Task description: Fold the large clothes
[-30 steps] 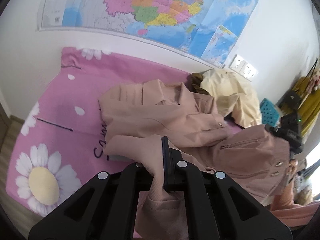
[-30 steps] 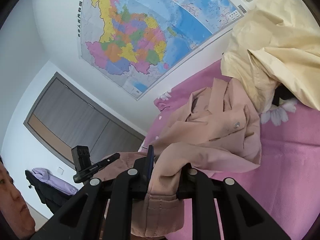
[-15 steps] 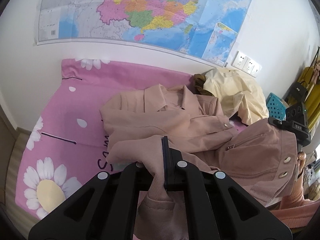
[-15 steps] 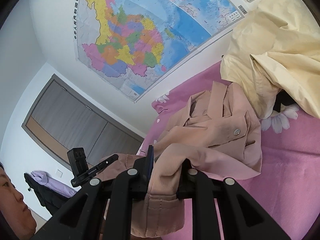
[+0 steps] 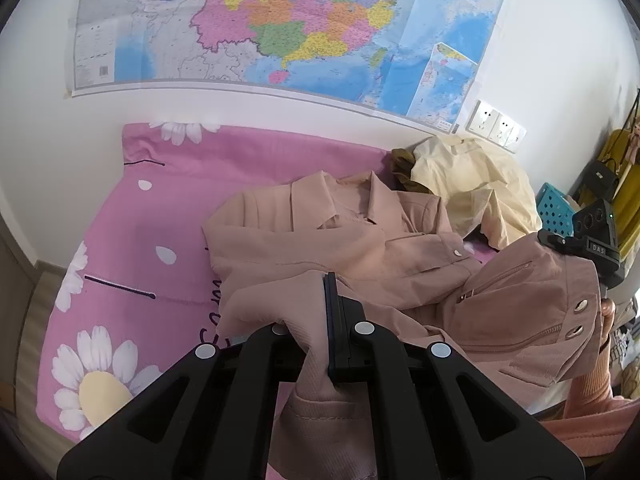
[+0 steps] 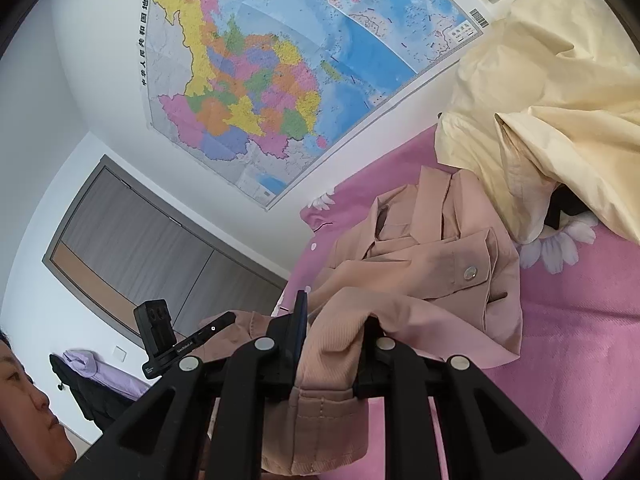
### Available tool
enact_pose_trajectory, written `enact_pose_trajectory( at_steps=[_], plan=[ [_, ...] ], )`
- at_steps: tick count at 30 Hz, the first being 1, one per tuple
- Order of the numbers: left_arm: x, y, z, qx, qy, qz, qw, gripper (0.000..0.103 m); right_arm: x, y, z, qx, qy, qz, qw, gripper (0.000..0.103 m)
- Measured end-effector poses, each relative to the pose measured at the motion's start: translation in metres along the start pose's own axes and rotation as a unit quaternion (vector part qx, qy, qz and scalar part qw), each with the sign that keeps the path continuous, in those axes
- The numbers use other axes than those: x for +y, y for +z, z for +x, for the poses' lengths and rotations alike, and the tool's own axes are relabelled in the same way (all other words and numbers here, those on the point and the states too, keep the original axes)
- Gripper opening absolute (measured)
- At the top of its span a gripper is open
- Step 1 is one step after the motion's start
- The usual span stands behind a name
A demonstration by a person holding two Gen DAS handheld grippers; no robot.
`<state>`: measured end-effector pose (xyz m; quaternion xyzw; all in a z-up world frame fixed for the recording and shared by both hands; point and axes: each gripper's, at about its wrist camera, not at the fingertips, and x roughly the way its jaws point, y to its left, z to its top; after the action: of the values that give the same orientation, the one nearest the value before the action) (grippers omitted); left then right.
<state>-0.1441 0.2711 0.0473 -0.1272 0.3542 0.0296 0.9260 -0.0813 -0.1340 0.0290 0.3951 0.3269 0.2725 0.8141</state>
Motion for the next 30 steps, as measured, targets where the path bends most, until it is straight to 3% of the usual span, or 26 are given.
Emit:
enact_pose_trajectory(
  at_steps=[30],
  plan=[
    [0.030,0.028,0.022,0.009,-0.006,-0.043,0.9990,0.004,-0.010,0.035,0.018,0.001,-0.013,0.017,1.000,0.017]
  ],
)
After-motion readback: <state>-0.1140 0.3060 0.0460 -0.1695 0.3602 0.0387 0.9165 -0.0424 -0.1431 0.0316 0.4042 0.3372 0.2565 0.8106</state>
